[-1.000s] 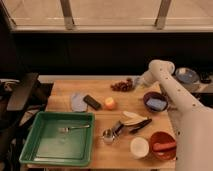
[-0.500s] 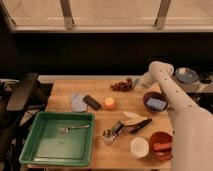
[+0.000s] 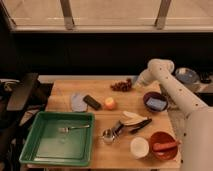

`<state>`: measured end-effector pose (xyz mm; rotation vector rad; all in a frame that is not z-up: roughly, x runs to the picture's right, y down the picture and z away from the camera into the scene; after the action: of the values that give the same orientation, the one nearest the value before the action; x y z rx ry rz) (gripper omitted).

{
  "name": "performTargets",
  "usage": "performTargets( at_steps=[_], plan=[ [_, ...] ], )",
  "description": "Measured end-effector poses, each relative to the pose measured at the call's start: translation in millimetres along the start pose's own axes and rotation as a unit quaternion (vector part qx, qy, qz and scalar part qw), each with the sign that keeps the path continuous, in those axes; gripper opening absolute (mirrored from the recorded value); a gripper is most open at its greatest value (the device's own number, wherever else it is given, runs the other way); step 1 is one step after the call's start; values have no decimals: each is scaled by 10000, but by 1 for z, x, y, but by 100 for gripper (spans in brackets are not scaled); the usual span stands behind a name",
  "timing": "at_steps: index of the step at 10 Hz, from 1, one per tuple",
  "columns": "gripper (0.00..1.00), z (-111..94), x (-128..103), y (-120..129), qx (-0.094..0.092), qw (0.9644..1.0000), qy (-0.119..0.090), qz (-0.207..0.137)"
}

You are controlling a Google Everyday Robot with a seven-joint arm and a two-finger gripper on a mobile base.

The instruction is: Stack cups into tray

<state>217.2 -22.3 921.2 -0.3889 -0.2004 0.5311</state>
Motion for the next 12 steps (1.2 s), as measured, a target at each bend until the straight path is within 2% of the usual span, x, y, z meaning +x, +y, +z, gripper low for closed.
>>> performTargets(
  at_steps=[1,3,4,5,7,8,10,12],
  plan=[
    [0,-25,-12,4,118,9998,-17,-184],
    [0,-58,-23,17,163,9989,-100,-434],
    [0,-75,-26,34,131,9979,-154,-618],
    [0,-84,-24,47,101,9972,-168,-728],
    [0,-103,-30,83,-66,9942,-288,-1038],
    [0,-112,-38,105,-208,9919,-413,-1187],
    [0,-128,-46,147,-629,9860,-699,-1377],
    [0,-141,-49,179,-1273,9742,-1154,-1463]
  ],
)
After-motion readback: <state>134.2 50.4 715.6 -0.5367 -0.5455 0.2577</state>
